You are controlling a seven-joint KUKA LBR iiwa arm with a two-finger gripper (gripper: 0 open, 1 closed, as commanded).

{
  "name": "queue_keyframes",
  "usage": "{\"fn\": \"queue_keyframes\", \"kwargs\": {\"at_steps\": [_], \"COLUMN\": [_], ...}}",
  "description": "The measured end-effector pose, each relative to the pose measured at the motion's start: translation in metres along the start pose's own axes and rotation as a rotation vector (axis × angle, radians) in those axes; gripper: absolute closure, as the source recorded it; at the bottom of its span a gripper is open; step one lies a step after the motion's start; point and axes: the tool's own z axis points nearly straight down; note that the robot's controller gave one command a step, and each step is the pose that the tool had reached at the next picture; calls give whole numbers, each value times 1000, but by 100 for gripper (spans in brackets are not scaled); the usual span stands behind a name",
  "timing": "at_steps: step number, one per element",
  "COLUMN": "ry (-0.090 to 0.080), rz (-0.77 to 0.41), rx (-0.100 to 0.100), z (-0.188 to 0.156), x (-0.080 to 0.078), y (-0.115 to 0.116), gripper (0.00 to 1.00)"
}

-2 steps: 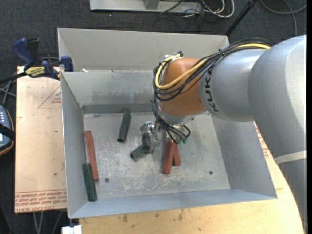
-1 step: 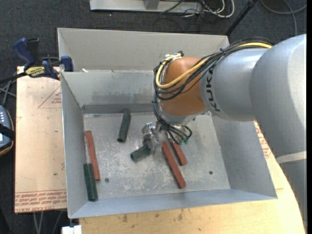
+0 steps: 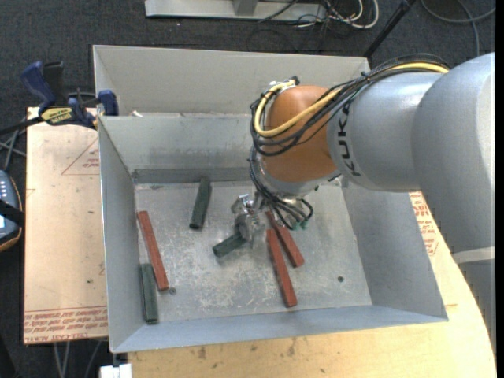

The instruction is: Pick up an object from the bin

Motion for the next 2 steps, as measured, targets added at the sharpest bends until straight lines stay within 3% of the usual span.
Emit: {"fn": "queue_keyframes", "kwargs": {"at_steps": [2], "ry": [6], "rz": [1], "rx": [0], "z": [-29], "x": [1], "y": [0], "gripper": [100]}}
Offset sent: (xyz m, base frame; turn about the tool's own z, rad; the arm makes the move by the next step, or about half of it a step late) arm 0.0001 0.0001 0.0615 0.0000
